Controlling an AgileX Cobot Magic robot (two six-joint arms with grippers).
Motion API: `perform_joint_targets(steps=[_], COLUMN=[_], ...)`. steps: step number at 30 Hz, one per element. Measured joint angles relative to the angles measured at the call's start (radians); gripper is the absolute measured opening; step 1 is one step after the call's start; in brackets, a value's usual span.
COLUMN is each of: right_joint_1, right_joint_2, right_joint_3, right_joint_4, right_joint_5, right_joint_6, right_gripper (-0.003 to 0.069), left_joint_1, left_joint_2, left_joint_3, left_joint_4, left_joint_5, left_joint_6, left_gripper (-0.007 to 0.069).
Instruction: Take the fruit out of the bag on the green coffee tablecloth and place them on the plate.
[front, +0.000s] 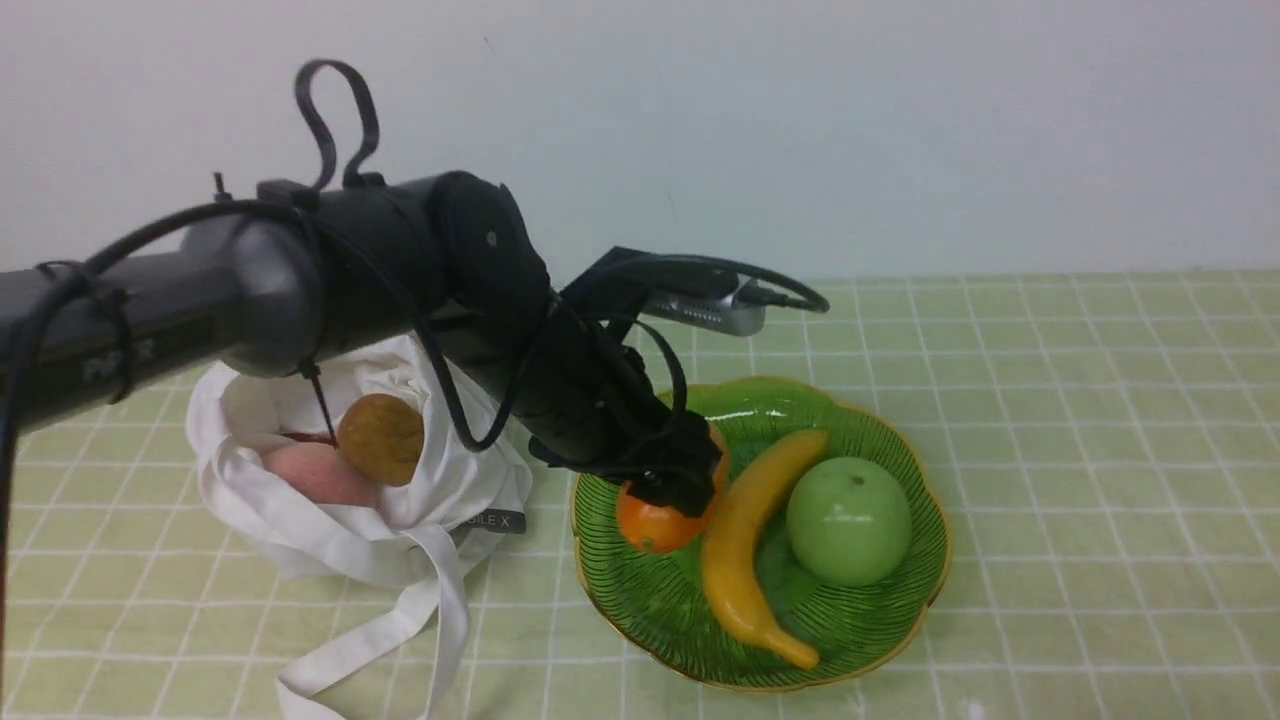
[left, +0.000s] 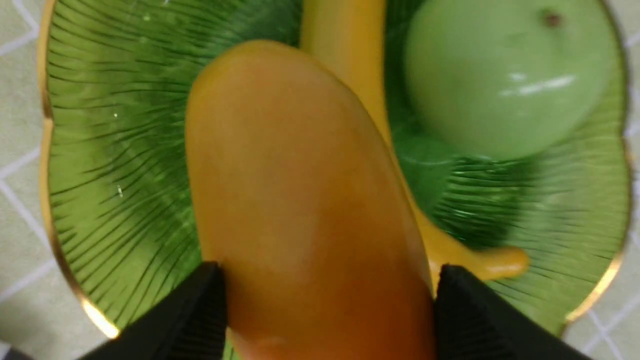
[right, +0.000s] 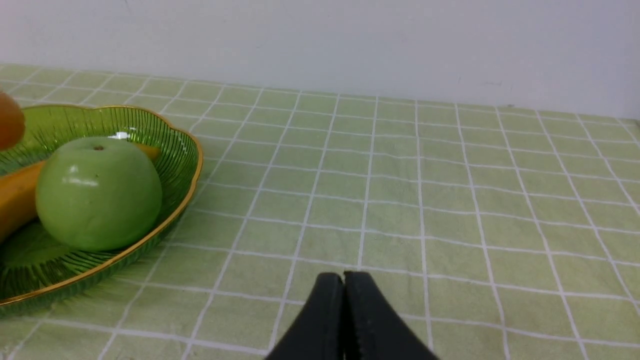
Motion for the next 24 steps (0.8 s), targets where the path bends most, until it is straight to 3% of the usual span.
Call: perform_joint_targets(steps=[5, 10, 14, 18, 21, 23, 24], right_joint_1=[0.0, 0.0, 0.0, 0.0, 0.0, 0.0, 0.0], right_joint_2=[0.0, 0.0, 0.0, 0.0, 0.0, 0.0, 0.0], right_joint_3=[0.0, 0.0, 0.0, 0.0, 0.0, 0.0, 0.0], right_joint_4=[0.0, 0.0, 0.0, 0.0, 0.0, 0.0, 0.0], right_joint_5=[0.0, 0.0, 0.0, 0.0, 0.0, 0.0, 0.0], right_joint_6=[-0.005, -0.005, -0.005, -0.005, -0.005, -0.005, -0.005], right_gripper=[-0.0012, -0.0012, -0.0012, -0.0012, -0.0012, -0.0012, -0.0012], left_joint_1=[0.0, 0.0, 0.0, 0.0, 0.0, 0.0, 0.0], left_joint_2=[0.03, 0.03, 0.029, -0.012, -0.138, -0.254, -0.266], left_joint_3=[0.0, -0.01, -0.039, -0.079, -0.089, -0.089, -0.089], left_joint_4=[0.0, 0.004, 0.017, 0.094, 0.213, 0.282, 0.287], left_joint_5=[-0.033, -0.033, 0.006, 0.071, 0.101, 0.129, 0.134], left_joint_6=[0.0, -0.001, -0.016, -0.06, -0.123, -0.172, -0.183], left_gripper=[0.0485, 0.0594, 0.0594, 0.0431, 0.0141, 0.0043, 0.0033])
